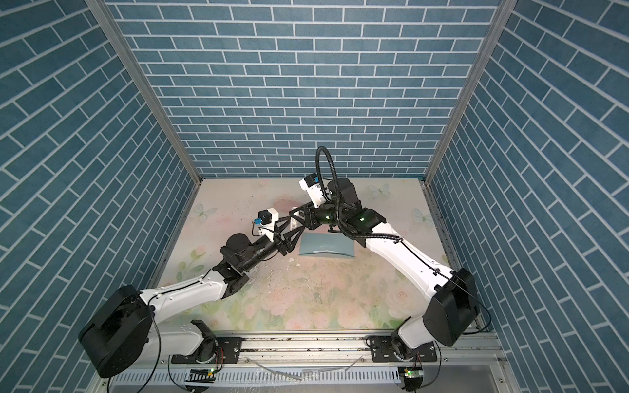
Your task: Place the letter into the envelope and seal it
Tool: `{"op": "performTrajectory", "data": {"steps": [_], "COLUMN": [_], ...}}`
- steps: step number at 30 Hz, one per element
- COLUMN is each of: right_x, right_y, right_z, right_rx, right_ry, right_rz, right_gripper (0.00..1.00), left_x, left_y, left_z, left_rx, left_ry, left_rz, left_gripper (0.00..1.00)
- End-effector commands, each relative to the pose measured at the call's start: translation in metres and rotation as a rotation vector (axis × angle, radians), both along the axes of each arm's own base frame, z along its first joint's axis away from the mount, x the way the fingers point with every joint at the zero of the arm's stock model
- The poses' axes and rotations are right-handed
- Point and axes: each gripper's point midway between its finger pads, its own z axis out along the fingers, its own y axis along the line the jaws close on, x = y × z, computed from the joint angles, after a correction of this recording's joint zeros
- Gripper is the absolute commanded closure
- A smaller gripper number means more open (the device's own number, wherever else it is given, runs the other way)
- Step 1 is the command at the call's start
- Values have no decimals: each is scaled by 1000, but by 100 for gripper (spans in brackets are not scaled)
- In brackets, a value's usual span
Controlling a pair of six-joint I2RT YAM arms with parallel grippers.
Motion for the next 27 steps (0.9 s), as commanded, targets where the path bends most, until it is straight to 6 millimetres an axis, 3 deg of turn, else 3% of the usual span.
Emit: {"op": "performTrajectory", "data": {"steps": [1,5,12,19,27], "right_x": [-12,-20,-32,-33,-28], "right_y": [-11,-21,-24,-18,-9], "right_z": [11,12,7,-4,1], "right_rx": [-92,-125,-143,-138,-104], "right_ry": [-104,-110,-112,-72,-83], "right_rz": [98,178,276,316,329], "right_gripper": [85,86,86,87,90], "left_x": [-11,-21,-38,-38,-31], "left_y": [3,11,0,-7,-12], "left_z": [17,19,17,16,9], "left_rx": [-26,-41,-5,-20,-26], "left_ry": [39,99,166,195,227], "left_rz": [-130,-239,-389,-437,-445], "left_gripper": [24,21,21,22,28]}}
